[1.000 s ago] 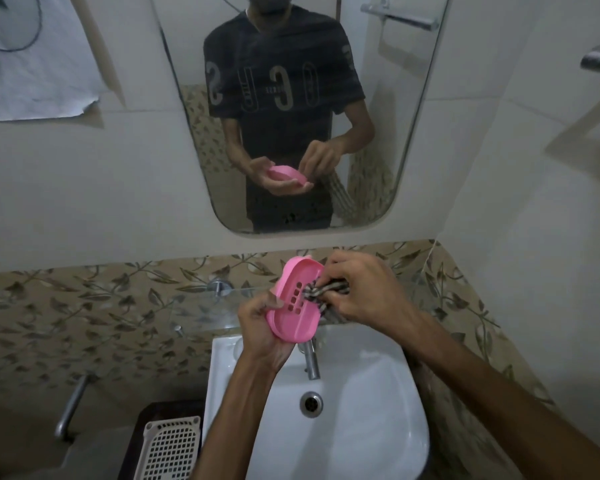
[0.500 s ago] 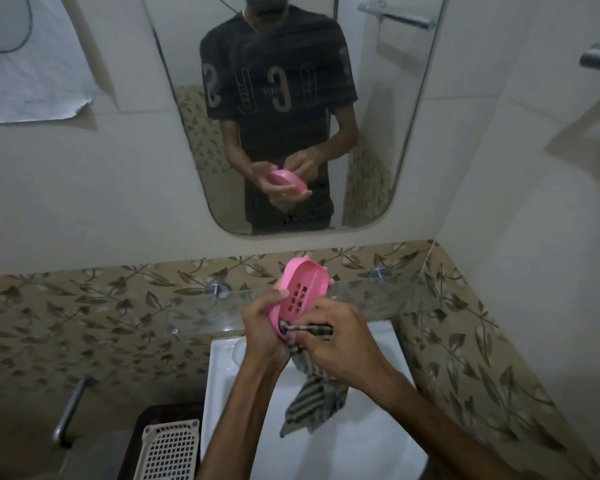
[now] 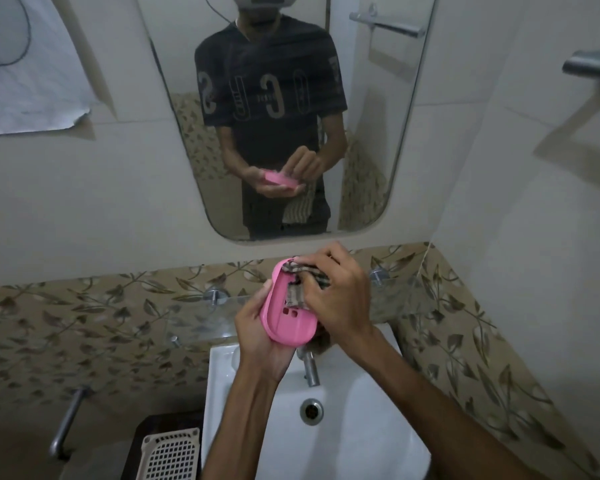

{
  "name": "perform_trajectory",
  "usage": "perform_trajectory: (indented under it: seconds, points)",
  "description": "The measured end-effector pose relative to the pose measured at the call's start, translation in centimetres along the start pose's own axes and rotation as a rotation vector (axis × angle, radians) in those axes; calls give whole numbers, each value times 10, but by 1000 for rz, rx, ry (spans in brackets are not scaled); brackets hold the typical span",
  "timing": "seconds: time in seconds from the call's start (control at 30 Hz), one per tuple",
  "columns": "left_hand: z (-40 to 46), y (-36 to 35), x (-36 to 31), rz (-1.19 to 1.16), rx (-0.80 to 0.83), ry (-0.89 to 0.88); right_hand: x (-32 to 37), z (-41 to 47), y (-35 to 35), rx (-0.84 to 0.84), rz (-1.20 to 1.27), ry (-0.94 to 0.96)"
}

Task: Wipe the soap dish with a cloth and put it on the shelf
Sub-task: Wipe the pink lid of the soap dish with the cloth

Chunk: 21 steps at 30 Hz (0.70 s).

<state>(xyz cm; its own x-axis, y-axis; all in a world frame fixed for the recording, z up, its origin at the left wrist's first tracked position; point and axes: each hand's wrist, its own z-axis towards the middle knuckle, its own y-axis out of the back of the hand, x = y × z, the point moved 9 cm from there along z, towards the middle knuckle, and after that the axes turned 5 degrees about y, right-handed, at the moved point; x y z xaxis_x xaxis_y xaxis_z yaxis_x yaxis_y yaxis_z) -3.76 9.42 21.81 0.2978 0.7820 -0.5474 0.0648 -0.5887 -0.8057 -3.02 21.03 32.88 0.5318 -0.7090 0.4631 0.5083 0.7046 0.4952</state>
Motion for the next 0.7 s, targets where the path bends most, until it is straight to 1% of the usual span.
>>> perform_trajectory:
  seconds: [0.1,0.2,0.27,0.33,0.4,0.43,0.53,0.7]
  points:
    - [2,5,-4,8,-30,-49,-7,1,-2,70,-60,-35]
    - [4,7,-4,40,-48,-67,-21,-13,-6,167,-93,-155]
    - [4,9,-5,29,-48,-67,-22,-35,-16,292,-25,-211]
    - [5,8,-5,44,-39,-71,-8,-55,-21,378,107,-198]
    - [5,7,1,48,-60,-52,0,-55,-19,359,164,-146]
    - [5,7,5,32,-74,-32,-2,-48,-17,320,172,-143]
    - [8,5,14,-22,-87,1,-12,-25,-8,171,141,-132]
    - [9,-4,7,-1,-58,-1,-16,-26,-9,76,101,-122]
